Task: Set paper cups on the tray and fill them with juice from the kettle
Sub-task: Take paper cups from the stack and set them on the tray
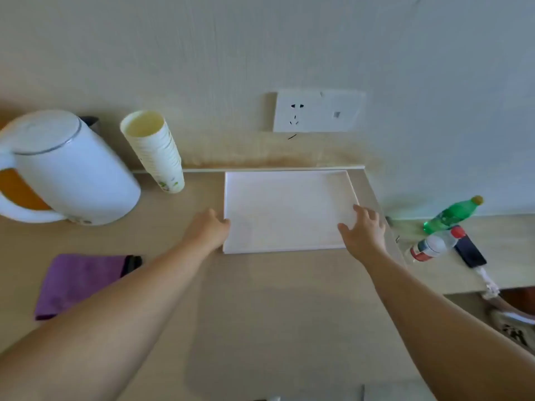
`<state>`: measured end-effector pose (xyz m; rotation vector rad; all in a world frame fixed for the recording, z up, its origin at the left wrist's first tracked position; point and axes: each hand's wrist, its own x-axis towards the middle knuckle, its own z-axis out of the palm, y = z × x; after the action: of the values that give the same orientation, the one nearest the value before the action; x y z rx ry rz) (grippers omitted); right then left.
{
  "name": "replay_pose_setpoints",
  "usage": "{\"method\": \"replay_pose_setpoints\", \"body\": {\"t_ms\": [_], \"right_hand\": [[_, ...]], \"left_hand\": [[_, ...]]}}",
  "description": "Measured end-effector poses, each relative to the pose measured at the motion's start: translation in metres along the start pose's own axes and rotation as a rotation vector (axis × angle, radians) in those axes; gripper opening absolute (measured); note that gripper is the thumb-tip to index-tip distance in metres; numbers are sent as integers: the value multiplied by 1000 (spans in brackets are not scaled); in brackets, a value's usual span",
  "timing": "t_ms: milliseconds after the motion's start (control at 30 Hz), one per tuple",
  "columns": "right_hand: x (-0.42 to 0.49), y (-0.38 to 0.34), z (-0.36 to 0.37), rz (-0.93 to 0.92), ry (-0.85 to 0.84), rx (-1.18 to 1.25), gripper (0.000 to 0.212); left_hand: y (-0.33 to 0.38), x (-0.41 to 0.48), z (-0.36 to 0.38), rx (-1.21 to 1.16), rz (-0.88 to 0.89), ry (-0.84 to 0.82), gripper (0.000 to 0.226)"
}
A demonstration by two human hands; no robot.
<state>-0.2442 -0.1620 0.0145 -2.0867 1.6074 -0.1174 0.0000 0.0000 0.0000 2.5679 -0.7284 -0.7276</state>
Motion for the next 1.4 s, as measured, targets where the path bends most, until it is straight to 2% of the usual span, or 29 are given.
{"method": "replay_pose_setpoints", "body": {"t_ms": [167, 367, 567, 700, 800, 867, 967, 1267, 1400], "right_hand": [[21, 17, 9, 148, 42, -54, 54], [23, 30, 10, 117, 112, 127, 42], [-20, 32, 17, 108, 5, 228, 22], [-56, 34, 25, 81, -55, 209, 12], [-68, 34, 32, 59, -82, 174, 22], [-68, 29, 35, 29, -69, 123, 33], [-67, 22, 42, -32, -37, 90, 31], [-70, 18, 39, -40, -78, 48, 34], [-70, 1, 27, -20, -98, -66, 55]], "left_hand": [[-3, 6, 17, -35, 1, 46, 36], [-12, -2, 16, -30, 24, 133, 31], [-53, -45, 2, 12, -30, 131, 29], [-86, -75, -4, -7, -86, 110, 25], [-105, -90, -9, 47, -122, 92, 21], [-108, -91, -12, 64, -112, 101, 29], [-107, -89, -12, 85, -61, 101, 42], [-110, -98, -11, 65, -60, 100, 37], [-99, -95, -26, 73, -62, 110, 28]]}}
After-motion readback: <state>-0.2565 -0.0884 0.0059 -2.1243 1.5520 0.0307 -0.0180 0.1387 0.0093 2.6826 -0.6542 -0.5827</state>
